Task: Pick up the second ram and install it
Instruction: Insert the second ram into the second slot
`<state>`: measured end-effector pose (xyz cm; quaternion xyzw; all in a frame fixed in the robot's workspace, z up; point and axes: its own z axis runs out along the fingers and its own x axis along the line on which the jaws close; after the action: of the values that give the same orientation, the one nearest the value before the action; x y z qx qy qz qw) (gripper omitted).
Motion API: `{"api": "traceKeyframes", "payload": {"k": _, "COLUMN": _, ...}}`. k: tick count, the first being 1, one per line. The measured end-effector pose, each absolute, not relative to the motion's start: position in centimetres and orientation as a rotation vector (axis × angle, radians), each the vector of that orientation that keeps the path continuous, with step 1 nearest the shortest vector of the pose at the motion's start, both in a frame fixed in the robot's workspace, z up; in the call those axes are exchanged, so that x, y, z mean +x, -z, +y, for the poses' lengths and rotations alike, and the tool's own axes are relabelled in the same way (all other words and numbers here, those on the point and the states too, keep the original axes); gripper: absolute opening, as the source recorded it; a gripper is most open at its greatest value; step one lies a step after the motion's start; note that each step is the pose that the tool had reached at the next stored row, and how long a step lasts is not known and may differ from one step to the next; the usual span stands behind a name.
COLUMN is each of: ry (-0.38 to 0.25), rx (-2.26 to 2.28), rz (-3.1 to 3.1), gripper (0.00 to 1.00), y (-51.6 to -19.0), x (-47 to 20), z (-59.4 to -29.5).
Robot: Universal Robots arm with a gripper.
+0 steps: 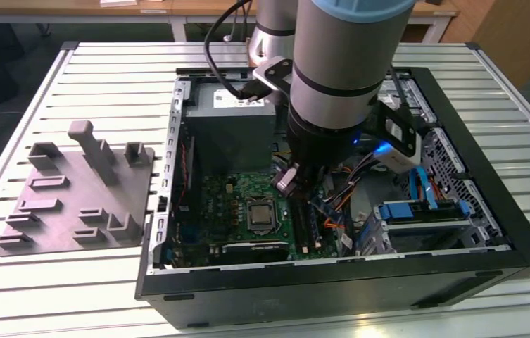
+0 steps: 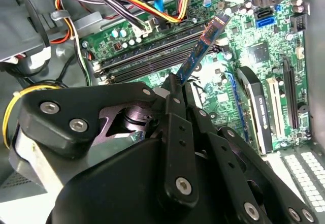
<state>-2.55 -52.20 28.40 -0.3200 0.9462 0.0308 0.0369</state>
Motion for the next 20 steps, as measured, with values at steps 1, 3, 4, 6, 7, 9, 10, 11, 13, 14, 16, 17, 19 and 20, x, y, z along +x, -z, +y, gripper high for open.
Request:
{"api": "traceKeyframes", "payload": {"k": 1, "ry": -0.094, "rx": -0.974, "rz": 2.907, "gripper": 0.14, "y": -28.4, "x": -2.55, "z": -52.2}}
{"api": "traceKeyframes", "payload": {"k": 3, "ry": -0.093, "rx": -0.961, "rz": 2.912, "gripper": 0.14, "y": -28.4, "x": -2.55, "z": -52.2}}
{"api": "traceKeyframes", "payload": {"k": 4, "ry": -0.093, "rx": -0.955, "rz": 2.913, "gripper": 0.14, "y": -28.4, "x": -2.55, "z": -52.2}}
{"api": "traceKeyframes", "payload": {"k": 6, "ry": -0.092, "rx": -0.942, "rz": 2.918, "gripper": 0.14, "y": -28.4, "x": -2.55, "z": -52.2}}
{"api": "traceKeyframes", "payload": {"k": 7, "ry": -0.092, "rx": -0.935, "rz": 2.92, "gripper": 0.14, "y": -28.4, "x": -2.55, "z": -52.2}}
{"api": "traceKeyframes", "payload": {"k": 9, "ry": -0.092, "rx": -0.923, "rz": 2.923, "gripper": 0.14, "y": -28.39, "x": -2.55, "z": -52.2}}
{"api": "traceKeyframes", "payload": {"k": 10, "ry": -0.091, "rx": -0.917, "rz": 2.925, "gripper": 0.14, "y": -28.39, "x": -2.55, "z": -52.2}}
{"api": "traceKeyframes", "payload": {"k": 11, "ry": -0.091, "rx": -0.911, "rz": 2.927, "gripper": 0.14, "y": -28.39, "x": -2.55, "z": -52.2}}
{"api": "traceKeyframes", "payload": {"k": 13, "ry": -0.091, "rx": -0.899, "rz": 2.93, "gripper": 0.14, "y": -28.39, "x": -2.55, "z": -52.2}}
{"api": "traceKeyframes", "payload": {"k": 14, "ry": -0.09, "rx": -0.892, "rz": 2.932, "gripper": 0.14, "y": -28.39, "x": -2.55, "z": -52.2}}
{"api": "traceKeyframes", "payload": {"k": 16, "ry": -0.09, "rx": -0.88, "rz": 2.936, "gripper": 0.14, "y": -28.39, "x": -2.55, "z": -52.2}}
{"api": "traceKeyframes", "payload": {"k": 17, "ry": -0.09, "rx": -0.874, "rz": 2.937, "gripper": 0.14, "y": -28.39, "x": -2.55, "z": -52.2}}
{"api": "traceKeyframes", "payload": {"k": 19, "ry": -0.089, "rx": -0.863, "rz": 2.94, "gripper": 0.14, "y": -28.39, "x": -2.55, "z": -52.2}}
{"api": "traceKeyframes", "payload": {"k": 20, "ry": -0.089, "rx": -0.858, "rz": 2.942, "gripper": 0.14, "y": -28.38, "x": -2.55, "z": -52.2}}
